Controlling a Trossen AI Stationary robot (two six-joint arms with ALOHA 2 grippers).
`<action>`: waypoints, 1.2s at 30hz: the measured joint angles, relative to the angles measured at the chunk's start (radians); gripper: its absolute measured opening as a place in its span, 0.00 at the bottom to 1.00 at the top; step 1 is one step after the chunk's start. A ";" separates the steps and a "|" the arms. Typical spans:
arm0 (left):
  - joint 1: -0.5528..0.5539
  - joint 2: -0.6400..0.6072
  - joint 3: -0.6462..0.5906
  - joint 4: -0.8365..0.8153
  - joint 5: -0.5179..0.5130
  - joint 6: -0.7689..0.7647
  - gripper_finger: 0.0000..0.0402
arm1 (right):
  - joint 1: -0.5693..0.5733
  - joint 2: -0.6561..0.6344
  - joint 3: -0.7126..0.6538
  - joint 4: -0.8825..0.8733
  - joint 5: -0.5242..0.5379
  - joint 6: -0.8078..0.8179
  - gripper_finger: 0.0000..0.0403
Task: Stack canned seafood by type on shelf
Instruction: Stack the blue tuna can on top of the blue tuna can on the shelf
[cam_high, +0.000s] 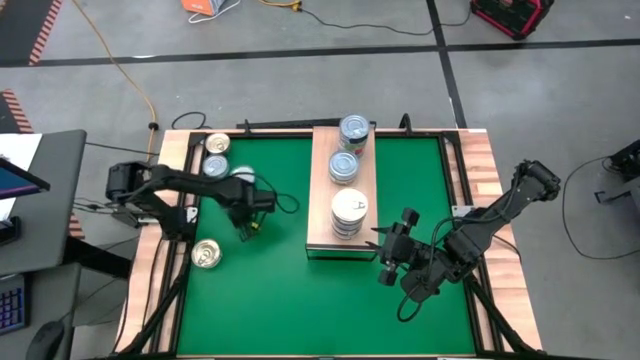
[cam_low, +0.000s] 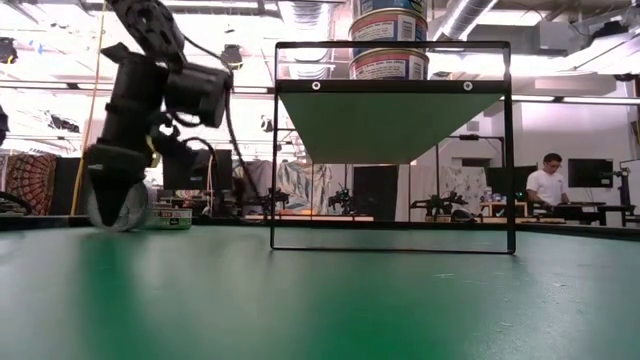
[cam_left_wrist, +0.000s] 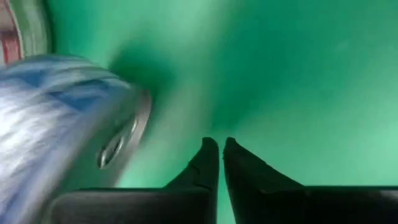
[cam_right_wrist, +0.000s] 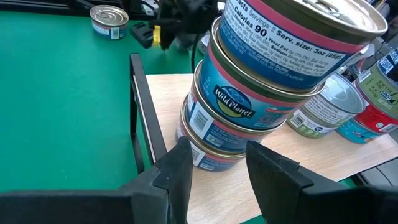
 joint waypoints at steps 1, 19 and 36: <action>-0.021 -0.003 0.000 0.023 0.017 0.001 0.02 | 0.001 0.000 0.000 0.000 0.000 0.000 0.45; -0.297 -0.061 0.255 -0.094 -0.098 0.178 0.06 | 0.018 0.000 0.000 -0.003 0.000 0.016 0.45; -0.525 -0.054 0.320 -0.107 -0.162 0.464 0.76 | 0.016 0.000 0.000 0.003 0.002 0.018 0.45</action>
